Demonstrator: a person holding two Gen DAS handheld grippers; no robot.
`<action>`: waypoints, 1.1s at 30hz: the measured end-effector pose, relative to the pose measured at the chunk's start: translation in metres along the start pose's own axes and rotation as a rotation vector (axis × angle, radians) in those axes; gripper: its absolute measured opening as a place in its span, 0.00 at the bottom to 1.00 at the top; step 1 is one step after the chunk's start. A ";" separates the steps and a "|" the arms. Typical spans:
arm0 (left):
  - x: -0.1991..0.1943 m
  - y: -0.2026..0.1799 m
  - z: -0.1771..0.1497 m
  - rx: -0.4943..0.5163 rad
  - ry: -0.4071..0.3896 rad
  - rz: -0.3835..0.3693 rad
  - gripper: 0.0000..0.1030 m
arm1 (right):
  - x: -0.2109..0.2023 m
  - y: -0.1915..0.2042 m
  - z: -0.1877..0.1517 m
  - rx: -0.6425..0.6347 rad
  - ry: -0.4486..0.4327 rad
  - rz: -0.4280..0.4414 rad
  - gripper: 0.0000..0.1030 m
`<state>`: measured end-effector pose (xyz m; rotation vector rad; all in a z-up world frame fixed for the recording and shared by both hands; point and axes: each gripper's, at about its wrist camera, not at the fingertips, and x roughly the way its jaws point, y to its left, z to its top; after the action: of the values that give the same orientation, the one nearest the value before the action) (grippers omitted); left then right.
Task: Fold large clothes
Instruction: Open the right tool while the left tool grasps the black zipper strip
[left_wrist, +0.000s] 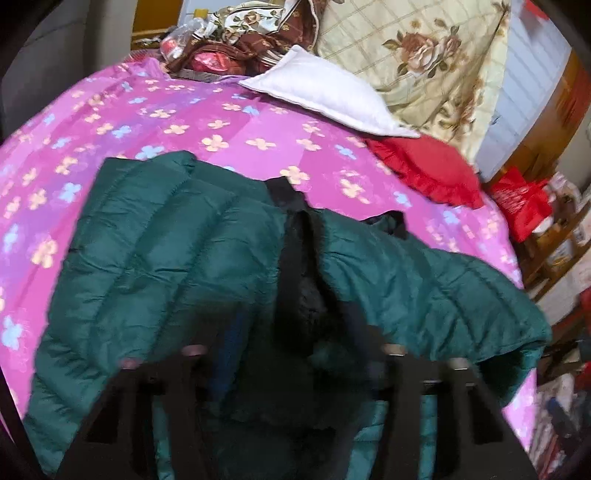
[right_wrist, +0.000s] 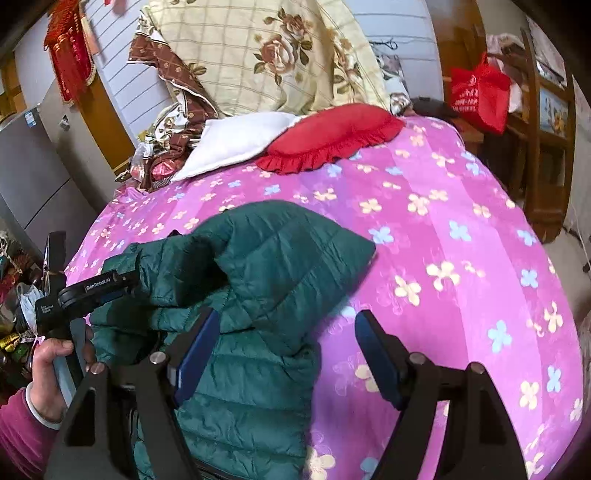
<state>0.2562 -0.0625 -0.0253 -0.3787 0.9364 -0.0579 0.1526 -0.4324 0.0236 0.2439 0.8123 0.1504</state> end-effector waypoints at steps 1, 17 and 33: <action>0.002 0.000 0.001 0.000 0.008 -0.003 0.00 | 0.002 0.000 0.000 0.003 0.002 0.002 0.77; -0.039 0.038 0.022 -0.055 -0.038 -0.119 0.23 | 0.019 0.010 0.008 0.062 -0.014 0.014 0.77; -0.014 0.003 0.009 0.035 -0.030 -0.068 0.00 | 0.016 -0.013 0.000 0.106 -0.006 -0.015 0.77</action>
<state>0.2546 -0.0540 -0.0104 -0.3782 0.8915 -0.1302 0.1641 -0.4412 0.0091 0.3377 0.8173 0.0921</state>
